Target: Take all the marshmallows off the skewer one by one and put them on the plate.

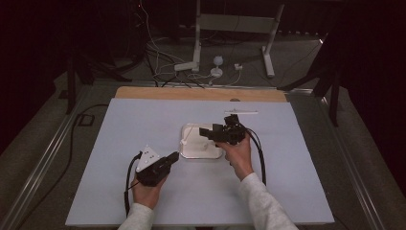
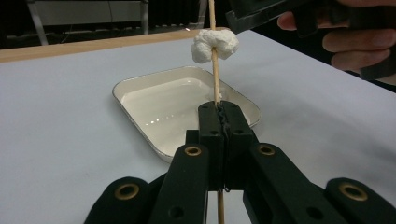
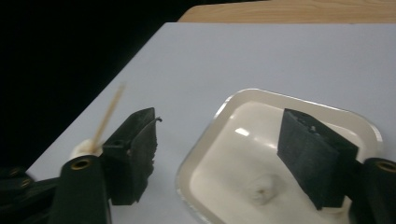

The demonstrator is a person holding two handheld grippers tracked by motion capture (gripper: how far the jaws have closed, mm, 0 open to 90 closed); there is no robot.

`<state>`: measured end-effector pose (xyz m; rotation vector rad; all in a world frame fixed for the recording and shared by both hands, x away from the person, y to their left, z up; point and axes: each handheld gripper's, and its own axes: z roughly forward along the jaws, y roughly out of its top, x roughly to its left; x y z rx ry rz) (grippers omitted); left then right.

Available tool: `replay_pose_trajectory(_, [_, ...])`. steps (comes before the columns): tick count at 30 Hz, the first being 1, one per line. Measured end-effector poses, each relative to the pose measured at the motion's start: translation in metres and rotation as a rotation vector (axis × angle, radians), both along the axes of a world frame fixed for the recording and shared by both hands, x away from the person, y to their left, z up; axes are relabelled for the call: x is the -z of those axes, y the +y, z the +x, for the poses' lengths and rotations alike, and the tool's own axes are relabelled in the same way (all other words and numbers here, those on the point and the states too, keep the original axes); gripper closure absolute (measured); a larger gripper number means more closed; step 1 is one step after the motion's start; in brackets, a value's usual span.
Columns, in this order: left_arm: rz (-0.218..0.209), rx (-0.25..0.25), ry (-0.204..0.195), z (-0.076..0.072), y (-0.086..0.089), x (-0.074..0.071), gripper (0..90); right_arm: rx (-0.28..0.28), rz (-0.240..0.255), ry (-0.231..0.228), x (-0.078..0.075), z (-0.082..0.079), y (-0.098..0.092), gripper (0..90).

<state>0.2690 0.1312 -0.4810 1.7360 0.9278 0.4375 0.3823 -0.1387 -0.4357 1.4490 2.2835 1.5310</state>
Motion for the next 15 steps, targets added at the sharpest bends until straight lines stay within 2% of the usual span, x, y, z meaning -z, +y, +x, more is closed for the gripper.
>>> replay_pose_trajectory(10, [-0.002,-0.004,-0.002,0.000,0.000,0.000,90.0,-0.067,0.032,0.019,-0.004,-0.013,0.013,15.6])
replay_pose_trajectory(15, [-0.006,-0.006,-0.003,0.000,0.000,0.000,90.0,-0.086,0.039,0.028,-0.003,-0.017,0.019,14.9])
